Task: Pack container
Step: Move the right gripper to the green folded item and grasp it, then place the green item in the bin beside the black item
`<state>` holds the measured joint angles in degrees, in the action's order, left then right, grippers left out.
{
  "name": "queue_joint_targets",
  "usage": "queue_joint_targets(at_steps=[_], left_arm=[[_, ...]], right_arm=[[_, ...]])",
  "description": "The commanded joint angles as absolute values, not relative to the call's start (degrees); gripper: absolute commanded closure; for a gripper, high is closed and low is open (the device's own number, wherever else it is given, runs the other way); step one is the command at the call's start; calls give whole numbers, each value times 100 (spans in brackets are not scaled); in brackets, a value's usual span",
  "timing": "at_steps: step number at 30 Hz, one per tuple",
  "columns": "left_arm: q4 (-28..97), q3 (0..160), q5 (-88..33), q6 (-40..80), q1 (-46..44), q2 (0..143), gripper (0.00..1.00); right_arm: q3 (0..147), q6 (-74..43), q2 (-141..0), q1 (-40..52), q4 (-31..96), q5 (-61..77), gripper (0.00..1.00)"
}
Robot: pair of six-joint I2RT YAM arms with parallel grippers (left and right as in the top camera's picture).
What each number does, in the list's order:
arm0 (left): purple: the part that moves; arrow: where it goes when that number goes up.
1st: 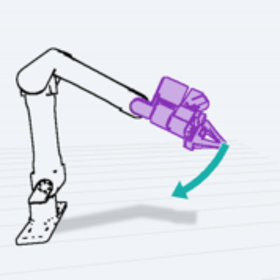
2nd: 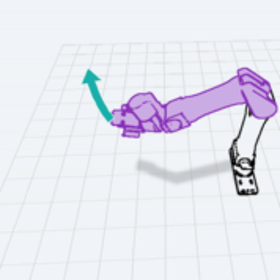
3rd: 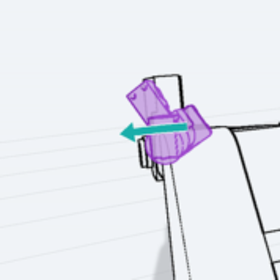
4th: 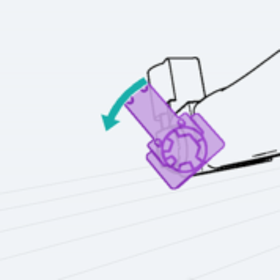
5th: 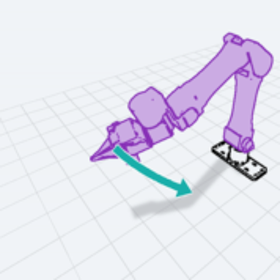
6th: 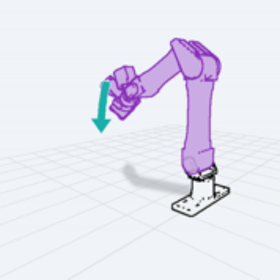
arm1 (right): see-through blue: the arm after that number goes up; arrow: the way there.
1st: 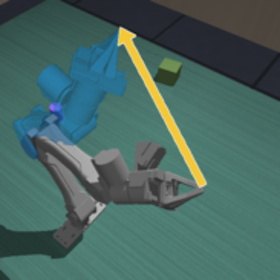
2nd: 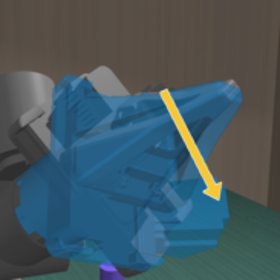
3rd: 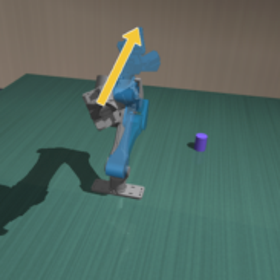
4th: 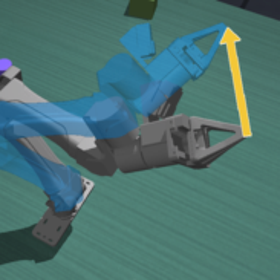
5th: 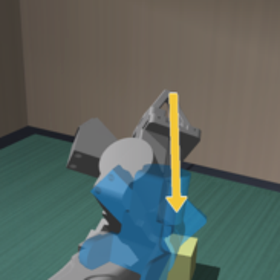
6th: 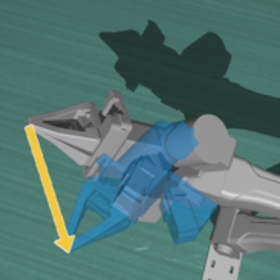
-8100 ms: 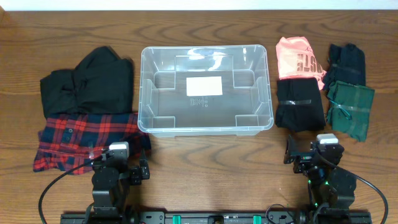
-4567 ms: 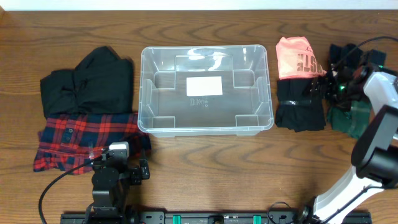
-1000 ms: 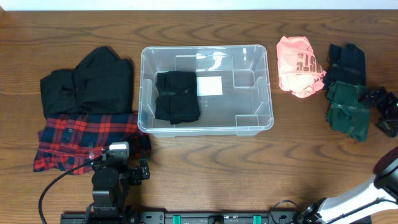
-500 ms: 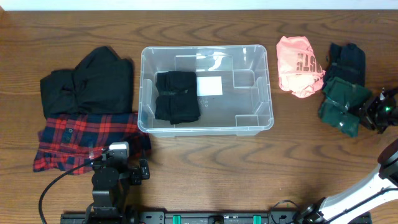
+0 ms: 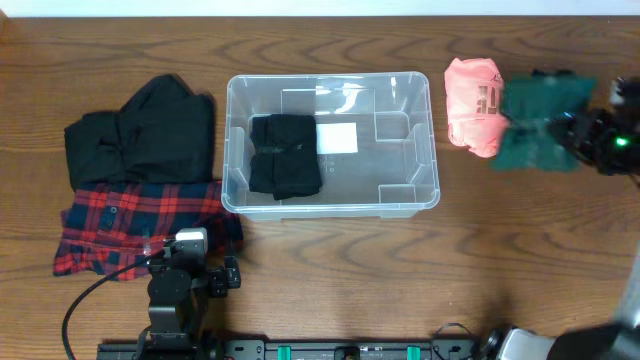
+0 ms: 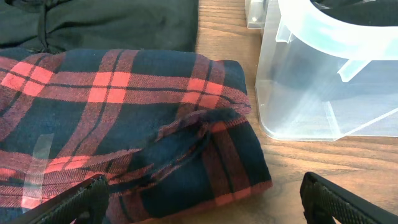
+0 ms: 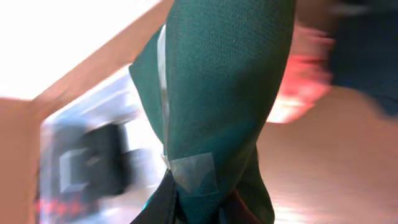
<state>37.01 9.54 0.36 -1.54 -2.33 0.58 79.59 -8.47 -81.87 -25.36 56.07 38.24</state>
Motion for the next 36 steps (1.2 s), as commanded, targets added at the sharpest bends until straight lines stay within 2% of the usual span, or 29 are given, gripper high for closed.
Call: queue_joint_targets(at_steps=[1,5,10,15,23,31,35,36], left_arm=[[3680,884,62,-189,-204,21,2],[3680,884,62,-191,-204,21,2],[3680,884,62,-191,-204,21,2],[3680,884,62,-191,-204,21,2],[3680,884,62,-189,-204,21,2],[3680,884,62,-191,-204,21,2],[3680,884,62,-189,-204,21,2],[3680,884,62,-189,-204,21,2]], right_arm=[[7985,-1695,-7913,-1717,5485,4338,97],[7966,-2602,-7905,-419,5085,4414,99],[7699,-3642,-8200,1022,3750,4064,98],[7465,-4633,-8836,1844,2834,3332,98],[7406,-5192,-10009,2281,2241,2956,99],[7402,-5328,-10650,2421,2215,2510,99],[7328,-5253,-10787,2453,2497,2196,97],[7288,-5151,-10796,2464,2528,2082,93]])
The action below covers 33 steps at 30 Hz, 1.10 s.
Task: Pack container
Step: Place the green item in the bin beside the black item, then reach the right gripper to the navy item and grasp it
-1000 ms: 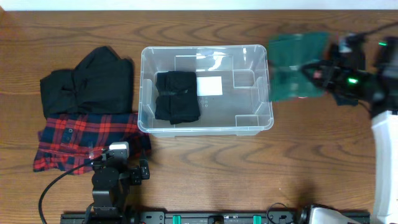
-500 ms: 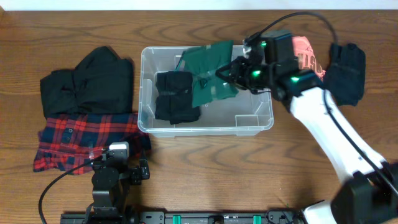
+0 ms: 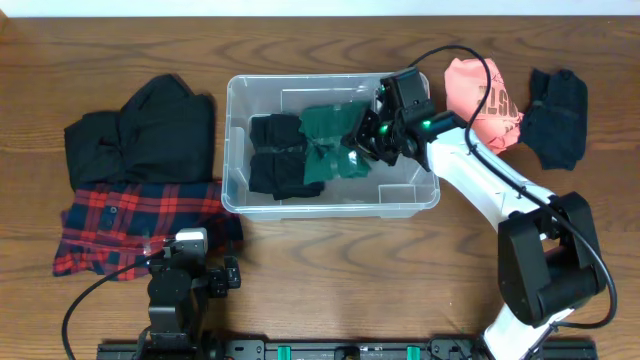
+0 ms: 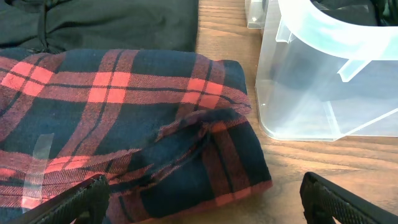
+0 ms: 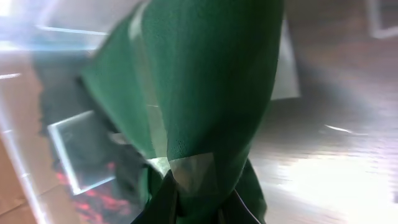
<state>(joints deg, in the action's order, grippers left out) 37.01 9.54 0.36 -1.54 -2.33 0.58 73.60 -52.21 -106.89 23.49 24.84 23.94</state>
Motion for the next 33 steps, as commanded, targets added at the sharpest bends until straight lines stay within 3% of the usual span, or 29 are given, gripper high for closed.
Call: queue_joint_targets(at_steps=[1,5,13,17,20,25,33], left_arm=[[3680,884,62,-191,-204,21,2],[3680,884,62,-189,-204,21,2],[3680,884,62,-191,-204,21,2],[3680,884,62,-189,-204,21,2],[3680,884,62,-191,-204,21,2],[3680,884,62,-189,-204,21,2],[3680,884,62,-191,-204,21,2]], right_arm=[[7247,-4930,-10796,2482,2543,1935,87],[7244,-4036,-10757,2563,2718,1302,68],[7830,-3124,-9677,2429,3566,454,57],[7983,-2600,-8847,2106,3922,281,36],[7983,-2561,-8368,1441,4204,327,27],[7983,-2233,-8189,-456,4571,1175,16],[7983,-1872,-9373,-3085,4353,2014,8]])
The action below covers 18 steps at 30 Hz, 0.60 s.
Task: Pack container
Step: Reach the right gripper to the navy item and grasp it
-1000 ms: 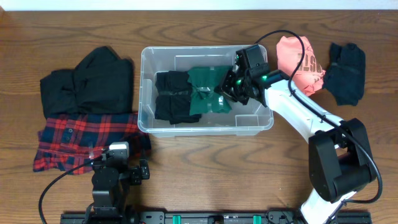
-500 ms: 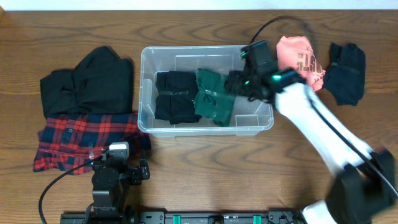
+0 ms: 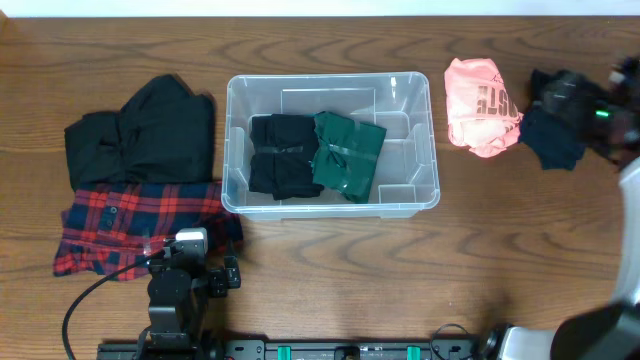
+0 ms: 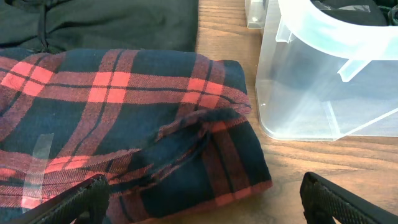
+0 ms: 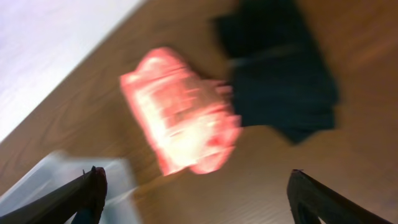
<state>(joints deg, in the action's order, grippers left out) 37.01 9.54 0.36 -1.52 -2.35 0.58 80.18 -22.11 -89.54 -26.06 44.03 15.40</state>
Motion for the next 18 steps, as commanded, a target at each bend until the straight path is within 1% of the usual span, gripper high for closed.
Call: queue_joint_targets(at_steps=[1,4,7,12,18], left_arm=[[3680,884,62,-191,-204,21,2],[3680,884,62,-189,-204,21,2],[3680,884,62,-189,-204,21,2],[3680,884,62,-191,-204,21,2],[3680,884,62,-191,-204,21,2]], right_arm=[[7983,-1793,-9607,-3299,4296,2110,7],[7983,-1487,-10252,-3774,4056,2534,7],[7983,-1398,-10892,-4003,3741,2827,7],[7983,-1363,-11692,-4042,3175,3109,8],[7983,-1476,-12250,-3962,2709,3280,10]])
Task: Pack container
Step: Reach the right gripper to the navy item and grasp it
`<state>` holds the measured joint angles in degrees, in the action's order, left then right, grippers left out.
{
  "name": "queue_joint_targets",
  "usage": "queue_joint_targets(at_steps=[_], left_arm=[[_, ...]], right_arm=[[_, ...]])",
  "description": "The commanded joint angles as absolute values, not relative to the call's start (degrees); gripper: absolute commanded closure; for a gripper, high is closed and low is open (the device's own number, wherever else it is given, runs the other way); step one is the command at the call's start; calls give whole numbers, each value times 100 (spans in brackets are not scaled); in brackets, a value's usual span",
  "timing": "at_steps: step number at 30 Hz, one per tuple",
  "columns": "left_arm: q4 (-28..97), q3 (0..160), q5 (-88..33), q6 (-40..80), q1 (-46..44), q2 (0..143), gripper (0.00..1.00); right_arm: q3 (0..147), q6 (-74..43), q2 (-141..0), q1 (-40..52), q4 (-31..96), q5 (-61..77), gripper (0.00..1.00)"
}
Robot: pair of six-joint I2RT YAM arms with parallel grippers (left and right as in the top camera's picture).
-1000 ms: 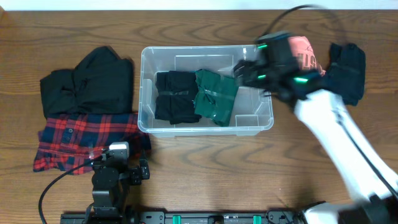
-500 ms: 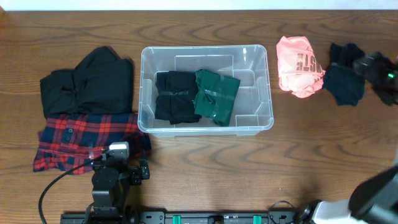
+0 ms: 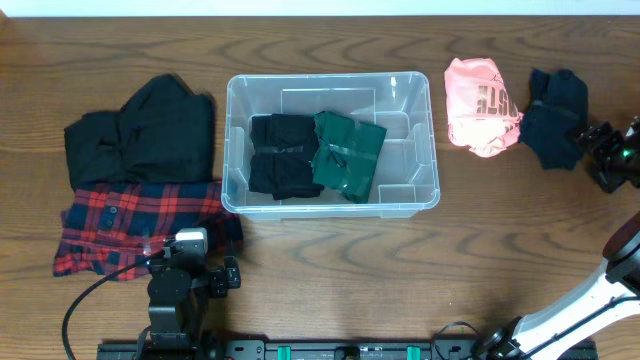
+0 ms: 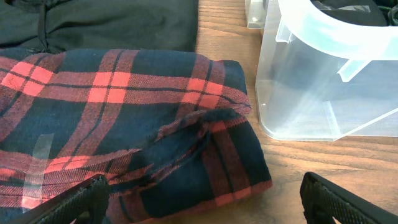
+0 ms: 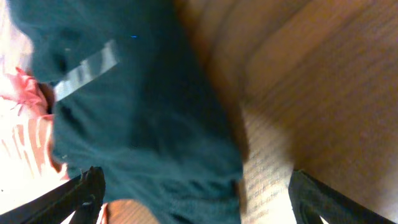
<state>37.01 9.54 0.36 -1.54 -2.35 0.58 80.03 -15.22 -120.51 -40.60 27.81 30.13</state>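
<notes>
The clear plastic container point(image 3: 425, 190) stands mid-table and holds a folded black garment point(image 3: 283, 155) with a folded green garment point(image 3: 347, 153) beside it. To its right lie a pink garment point(image 3: 478, 105) and a dark blue garment point(image 3: 556, 118), which fills the right wrist view point(image 5: 124, 112). My right gripper point(image 3: 603, 152) is at the dark garment's right edge, open, its fingers point(image 5: 87, 190) wide apart, nothing between them point(image 5: 199, 199). My left gripper point(image 3: 189, 246) rests open point(image 4: 205, 202) at the red plaid shirt point(image 4: 124, 118), next to the container's corner point(image 4: 311, 93).
A black garment point(image 3: 145, 125) lies at the left, overlapping the top of the plaid shirt point(image 3: 120, 228). The right arm is mostly out of the overhead view at the right edge. Bare wooden tabletop point(image 3: 400, 280) in front of the container.
My right gripper, still open, has moved from above the dark blue garment to close against its right side. The left arm and the clothes have not moved.
My right gripper was shut on the green garment beside the pink one. Then it held it inside the container. Then the green garment lay in the container next to the black one, with the gripper open over the right-hand clothes, now at the dark blue garment.
</notes>
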Motion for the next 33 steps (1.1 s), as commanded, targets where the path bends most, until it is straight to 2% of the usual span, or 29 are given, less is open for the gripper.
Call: queue_joint_targets(at_steps=[1,9,10,11,14,17,20,26,33], left_arm=[[3680,884,62,-191,-204,21,2],[3680,884,62,-189,-204,21,2],[3680,884,62,-191,-204,21,2],[3680,884,62,-191,-204,21,2],[3680,884,62,-189,-204,21,2],[3680,884,62,-189,-204,21,2],[3680,884,62,-189,-204,21,2],[3680,884,62,-191,-204,21,2],[3680,884,62,-189,-204,21,2]], right_arm=[[7983,-1476,-12298,-3924,2672,3301,13],[7983,-1533,-12654,-3524,2351,3155,34],[7983,-1586,-12674,-3500,2342,3140,41],[7983,-1588,-12698,-3479,2344,3079,55],[7985,-1590,-12696,-3465,2403,2974,82],[8007,-1793,-12569,-3573,2700,2980,94],[8016,-1890,-12167,-3653,3096,2993,99],[8016,-1658,-10466,-3463,4235,3199,99],[8016,-1197,-8390,-2477,5308,3693,99]])
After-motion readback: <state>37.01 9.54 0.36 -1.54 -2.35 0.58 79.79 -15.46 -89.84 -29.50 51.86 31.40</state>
